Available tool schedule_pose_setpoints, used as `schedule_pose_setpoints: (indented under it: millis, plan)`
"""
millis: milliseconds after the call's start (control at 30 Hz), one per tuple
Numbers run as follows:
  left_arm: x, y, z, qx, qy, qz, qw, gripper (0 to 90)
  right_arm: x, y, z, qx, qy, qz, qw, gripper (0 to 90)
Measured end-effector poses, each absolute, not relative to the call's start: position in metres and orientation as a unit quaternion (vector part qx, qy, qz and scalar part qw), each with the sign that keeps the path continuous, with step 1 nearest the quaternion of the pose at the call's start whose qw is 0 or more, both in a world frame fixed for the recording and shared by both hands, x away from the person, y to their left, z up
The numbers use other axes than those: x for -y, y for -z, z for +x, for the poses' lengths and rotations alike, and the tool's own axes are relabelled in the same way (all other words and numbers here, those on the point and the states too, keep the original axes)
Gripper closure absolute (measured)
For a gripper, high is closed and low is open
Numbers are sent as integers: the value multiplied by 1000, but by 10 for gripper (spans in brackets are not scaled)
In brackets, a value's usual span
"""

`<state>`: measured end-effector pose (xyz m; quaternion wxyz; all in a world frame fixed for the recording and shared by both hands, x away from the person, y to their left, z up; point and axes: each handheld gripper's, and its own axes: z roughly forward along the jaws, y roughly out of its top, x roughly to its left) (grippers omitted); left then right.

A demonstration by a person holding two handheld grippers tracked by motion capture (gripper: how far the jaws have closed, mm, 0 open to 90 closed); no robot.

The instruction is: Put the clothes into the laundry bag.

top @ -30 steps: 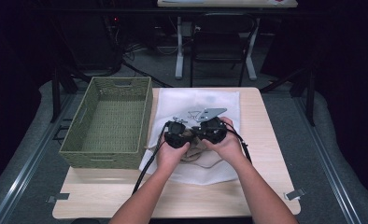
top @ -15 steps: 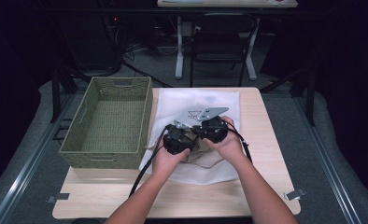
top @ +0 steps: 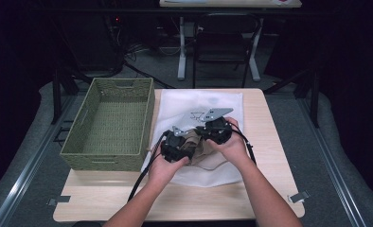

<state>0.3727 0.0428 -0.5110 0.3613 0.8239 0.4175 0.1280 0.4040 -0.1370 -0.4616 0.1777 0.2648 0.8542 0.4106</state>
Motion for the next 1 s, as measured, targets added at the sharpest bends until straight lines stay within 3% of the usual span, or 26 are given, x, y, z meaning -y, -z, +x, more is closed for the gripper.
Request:
schedule_pose_setpoints:
  millis: [433, 1000]
  plan:
    - [-53, 518, 355, -413, -115, 829, 358, 424, 137, 461, 404, -853, -411, 266, 179, 860]
    - [-47, 548, 363, -415, -120, 842, 324, 415, 137, 461, 404, -853, -411, 266, 179, 859]
